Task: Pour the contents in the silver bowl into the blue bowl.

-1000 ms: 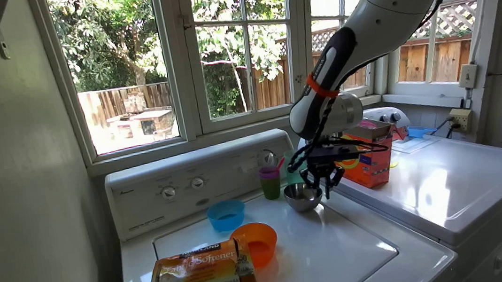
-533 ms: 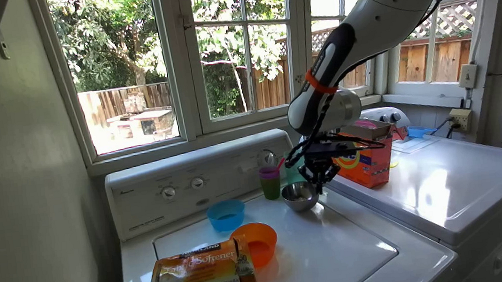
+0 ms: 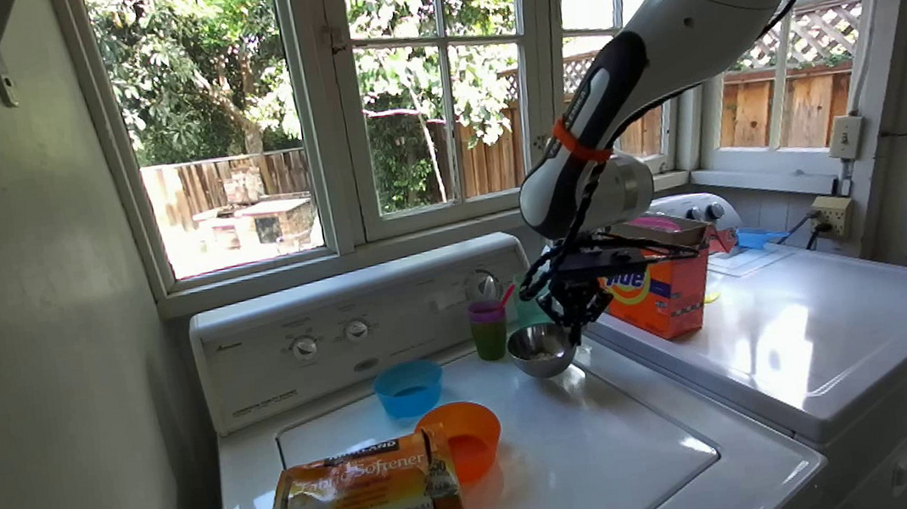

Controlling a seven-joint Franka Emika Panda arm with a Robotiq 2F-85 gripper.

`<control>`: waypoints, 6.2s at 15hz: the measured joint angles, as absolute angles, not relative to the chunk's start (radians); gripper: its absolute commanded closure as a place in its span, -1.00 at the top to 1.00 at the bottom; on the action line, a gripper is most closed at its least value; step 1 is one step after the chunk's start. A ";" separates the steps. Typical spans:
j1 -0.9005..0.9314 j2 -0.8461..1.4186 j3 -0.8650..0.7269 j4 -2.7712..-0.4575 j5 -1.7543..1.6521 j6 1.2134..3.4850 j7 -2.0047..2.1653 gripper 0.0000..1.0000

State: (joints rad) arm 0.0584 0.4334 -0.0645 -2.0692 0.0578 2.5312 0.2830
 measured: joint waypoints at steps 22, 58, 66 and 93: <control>0.062 0.177 -0.037 -2.336 0.055 2.531 0.292 -0.98; 0.515 0.392 -0.039 -2.012 -1.604 2.396 1.576 -0.98; 0.416 0.437 0.139 -2.014 -1.717 2.161 1.611 -0.98; 0.376 0.558 0.229 -1.916 -1.781 2.039 1.610 -0.98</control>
